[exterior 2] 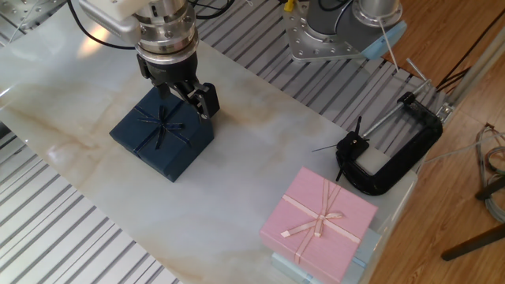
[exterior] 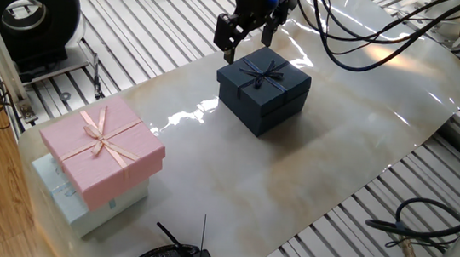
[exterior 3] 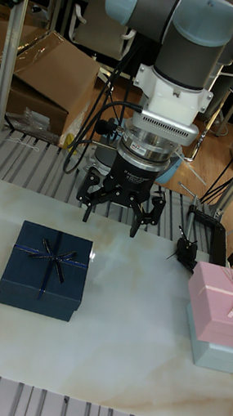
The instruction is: Open a box
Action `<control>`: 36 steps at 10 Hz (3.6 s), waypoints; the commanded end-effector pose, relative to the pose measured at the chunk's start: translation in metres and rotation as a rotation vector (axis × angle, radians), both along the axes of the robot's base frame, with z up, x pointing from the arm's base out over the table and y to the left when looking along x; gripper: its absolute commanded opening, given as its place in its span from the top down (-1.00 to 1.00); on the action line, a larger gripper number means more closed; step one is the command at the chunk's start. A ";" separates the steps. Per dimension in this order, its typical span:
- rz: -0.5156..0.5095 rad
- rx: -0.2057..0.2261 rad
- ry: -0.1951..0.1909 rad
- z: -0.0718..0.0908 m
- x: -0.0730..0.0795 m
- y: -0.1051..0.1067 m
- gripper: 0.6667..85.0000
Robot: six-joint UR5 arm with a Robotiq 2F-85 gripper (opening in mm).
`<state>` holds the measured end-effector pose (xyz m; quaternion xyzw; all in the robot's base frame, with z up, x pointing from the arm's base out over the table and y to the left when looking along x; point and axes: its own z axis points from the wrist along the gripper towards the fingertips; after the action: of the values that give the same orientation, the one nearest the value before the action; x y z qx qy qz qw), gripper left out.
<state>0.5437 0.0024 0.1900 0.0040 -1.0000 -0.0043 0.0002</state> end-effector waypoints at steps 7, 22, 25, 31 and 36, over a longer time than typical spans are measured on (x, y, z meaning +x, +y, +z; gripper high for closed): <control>0.260 -0.113 -0.187 0.003 0.048 -0.022 0.98; 0.183 -0.111 -0.109 0.005 0.034 -0.017 0.98; 0.089 -0.053 -0.048 0.005 0.020 -0.001 0.98; 0.083 -0.051 -0.052 0.005 0.020 0.002 0.98; 0.036 -0.065 -0.056 0.005 0.021 -0.002 0.98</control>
<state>0.5633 -0.0021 0.1940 0.0278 -0.9987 0.0335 -0.0247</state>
